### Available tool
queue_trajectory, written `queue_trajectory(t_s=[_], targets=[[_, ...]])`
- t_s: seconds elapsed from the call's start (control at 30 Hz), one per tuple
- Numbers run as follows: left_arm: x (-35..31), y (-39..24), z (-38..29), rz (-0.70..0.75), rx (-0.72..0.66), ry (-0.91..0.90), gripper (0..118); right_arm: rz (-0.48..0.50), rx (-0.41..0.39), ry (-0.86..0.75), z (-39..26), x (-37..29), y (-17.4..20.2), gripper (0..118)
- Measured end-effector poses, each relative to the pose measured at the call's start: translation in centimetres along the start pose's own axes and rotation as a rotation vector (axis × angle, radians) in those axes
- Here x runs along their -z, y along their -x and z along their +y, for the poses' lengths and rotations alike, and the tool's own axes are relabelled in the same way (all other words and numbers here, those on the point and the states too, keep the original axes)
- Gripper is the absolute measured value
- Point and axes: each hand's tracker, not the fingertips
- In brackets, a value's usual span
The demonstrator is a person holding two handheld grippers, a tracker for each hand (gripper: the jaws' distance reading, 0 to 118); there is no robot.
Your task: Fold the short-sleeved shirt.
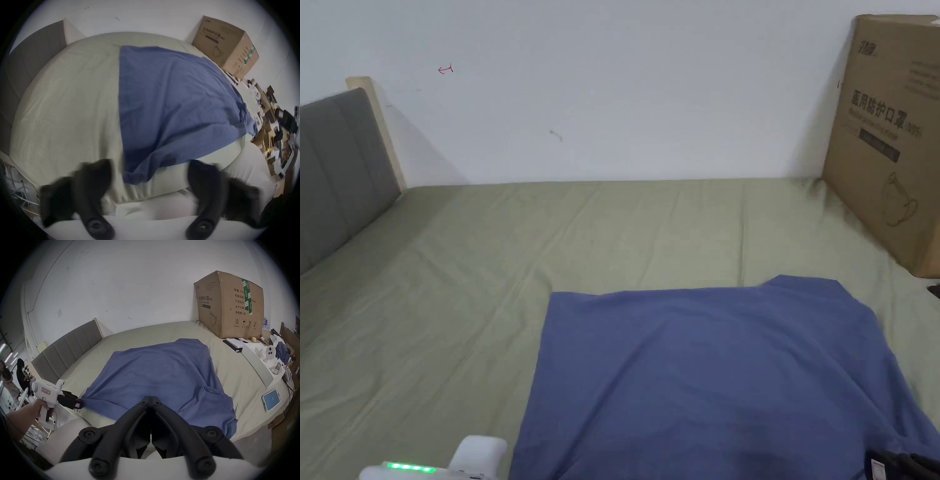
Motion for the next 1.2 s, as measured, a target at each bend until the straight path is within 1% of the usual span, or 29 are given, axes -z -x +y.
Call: queue_trajectory(t_s=[0.03, 0.07, 0.1, 0.17, 0.23, 0.27, 0.33, 0.4, 0.47, 0.5, 0.53, 0.57, 0.6, 0.63, 0.67, 0.73, 0.77, 0.83, 0.87, 0.9, 0.93, 0.97, 1.03, 1.07, 1.1, 1.13, 1.2], targets=[[0.4, -0.2, -0.2, 0.032, 0.027, -0.001, 6, 0.001, -0.005, 0.000, -0.1, 0.1, 0.1, 0], [0.2, -0.9, -0.1, 0.098, 0.066, -0.004, 3, -0.001, -0.009, 0.000, -0.1, 0.1, 0.1, 0], [0.1, -1.0, -0.5, 0.144, 0.110, -0.034, 3, -0.005, -0.013, -0.003, -0.1, 0.0, 0.1, 0], [-0.6, -1.1, -1.3, 0.059, 0.100, -0.086, 3, -0.015, -0.015, -0.023, 0.0, -0.5, -0.3, 0], [-1.7, -1.6, -1.5, 0.045, 0.112, -0.149, 3, -0.030, -0.002, -0.047, 0.4, -0.9, -1.5, 0], [-1.8, -1.6, -2.0, 0.002, 0.097, -0.157, 3, -0.045, 0.017, -0.054, 0.7, -1.0, -2.5, 0], [-2.7, -1.7, -2.0, -0.010, 0.101, -0.223, 2, -0.080, 0.092, -0.062, 1.0, -1.0, -4.4, 0], [-3.4, -1.4, -2.7, -0.027, 0.057, -0.284, 2, -0.071, 0.177, -0.050, 1.2, -0.9, -6.9, 0], [-4.2, -1.6, -2.7, -0.052, 0.041, -0.346, 2, -0.083, 0.213, 0.020, 1.1, -0.4, -8.7, 0], [-4.5, -1.8, -2.7, -0.046, 0.047, -0.349, 2, -0.098, 0.225, 0.062, 0.9, -0.1, -9.7, 5], [-4.7, -2.2, -2.9, -0.043, 0.055, -0.352, 2, -0.124, 0.237, 0.104, 0.6, 0.2, -10.6, 32], [-4.7, -2.4, -3.0, -0.041, 0.061, -0.352, 2, -0.142, 0.245, 0.152, 0.2, 0.6, -11.1, 62], [-4.8, -2.6, -2.3, -0.035, 0.067, -0.349, 2, -0.156, 0.260, 0.200, -0.4, 1.0, -11.9, 96], [-4.8, -2.8, -2.2, -0.036, 0.071, -0.344, 2, -0.162, 0.270, 0.231, -1.1, 1.4, -12.7, 116], [-4.9, -3.1, -2.5, -0.035, 0.075, -0.346, 2, -0.172, 0.271, 0.242, -1.8, 1.5, -13.4, 118], [-5.1, -3.2, -2.3, -0.036, 0.073, -0.353, 2, -0.232, 0.254, 0.299, -3.0, 2.4, -15.2, 114], [-5.1, -3.2, -2.3, -0.038, 0.064, -0.357, 2, -0.259, 0.245, 0.336, -3.5, 2.8, -15.7, 114], [-5.3, -3.4, -2.7, -0.046, 0.044, -0.366, 2, -0.290, 0.227, 0.392, -4.6, 3.6, -16.4, 113], [-5.5, -3.6, -2.3, -0.046, 0.039, -0.366, 2, -0.289, 0.208, 0.414, -5.0, 3.9, -16.4, 110], [-5.5, -3.8, -2.3, -0.042, 0.036, -0.365, 2, -0.285, 0.188, 0.426, -5.3, 4.2, -16.3, 106], [-5.8, -3.9, -2.2, 0.014, 0.087, -0.403, 2, -0.280, 0.170, 0.437, -5.5, 4.4, -16.2, 93], [-5.8, -4.1, -2.5, 0.007, 0.079, -0.398, 2, -0.273, 0.151, 0.444, -5.7, 4.7, -15.8, 76], [-5.8, -4.1, -2.0, 0.004, 0.076, -0.387, 2, -0.262, 0.117, 0.488, -6.0, 5.4, -15.5, 34], [-5.8, -4.3, -2.1, 0.006, 0.076, -0.380, 2, -0.274, 0.104, 0.502, -6.1, 5.8, -15.2, 31], [-5.8, -4.5, -2.2, 0.008, 0.078, -0.374, 2, -0.296, 0.071, 0.490, -6.2, 5.8, -14.7, 26], [-5.7, -4.2, -2.0, 0.011, 0.081, -0.369, 2, -0.287, 0.062, 0.478, -6.1, 5.6, -14.6, 7], [-5.7, -4.3, -2.2, 0.019, 0.085, -0.360, 2, -0.246, 0.076, 0.430, -5.8, 5.2, -14.5, 7]])
